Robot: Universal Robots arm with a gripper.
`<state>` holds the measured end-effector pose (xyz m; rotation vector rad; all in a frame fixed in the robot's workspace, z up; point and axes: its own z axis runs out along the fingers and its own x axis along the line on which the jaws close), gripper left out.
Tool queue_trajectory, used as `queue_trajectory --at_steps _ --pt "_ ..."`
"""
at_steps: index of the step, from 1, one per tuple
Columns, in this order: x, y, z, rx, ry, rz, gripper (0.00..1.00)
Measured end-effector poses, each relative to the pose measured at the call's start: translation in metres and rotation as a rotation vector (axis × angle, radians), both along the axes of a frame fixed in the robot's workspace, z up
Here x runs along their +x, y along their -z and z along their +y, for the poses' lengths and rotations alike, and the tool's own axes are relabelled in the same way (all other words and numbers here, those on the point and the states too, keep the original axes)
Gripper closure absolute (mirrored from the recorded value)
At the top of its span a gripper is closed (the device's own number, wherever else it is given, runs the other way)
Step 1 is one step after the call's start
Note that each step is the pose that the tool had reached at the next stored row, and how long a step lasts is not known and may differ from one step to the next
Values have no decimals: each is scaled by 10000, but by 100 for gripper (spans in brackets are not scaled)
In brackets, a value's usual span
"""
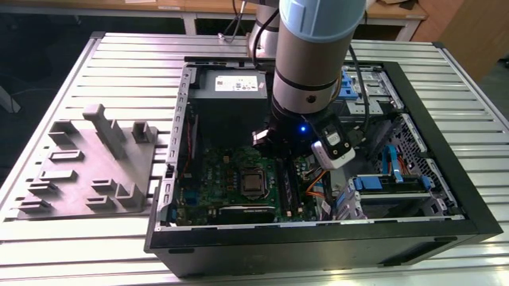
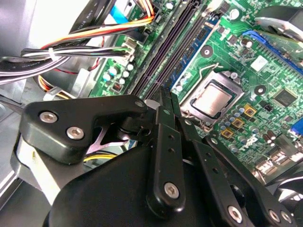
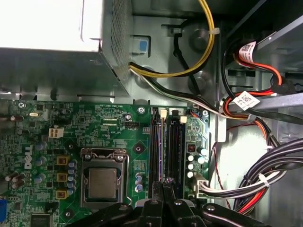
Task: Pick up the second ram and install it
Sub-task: 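Insert the second ram into the second slot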
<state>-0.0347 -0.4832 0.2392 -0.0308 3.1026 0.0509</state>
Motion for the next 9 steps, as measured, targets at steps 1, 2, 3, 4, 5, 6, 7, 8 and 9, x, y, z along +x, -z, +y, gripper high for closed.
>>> queue_trajectory --at_steps 1,2,3,4,5,6,7,8,9 --pt "0 0 0 -1 0 0 89" --pt "0 0 0 -2 0 0 89" --pt "0 0 0 -2 0 0 89" --pt "0 1 0 -3 0 0 89" --pt "0 4 0 -1 0 0 89" --pt "0 6 0 -1 0 0 89" --pt "0 6 0 -2 0 0 89" --pt "0 6 0 -1 0 0 89" --pt "0 6 0 0 0 0 89"
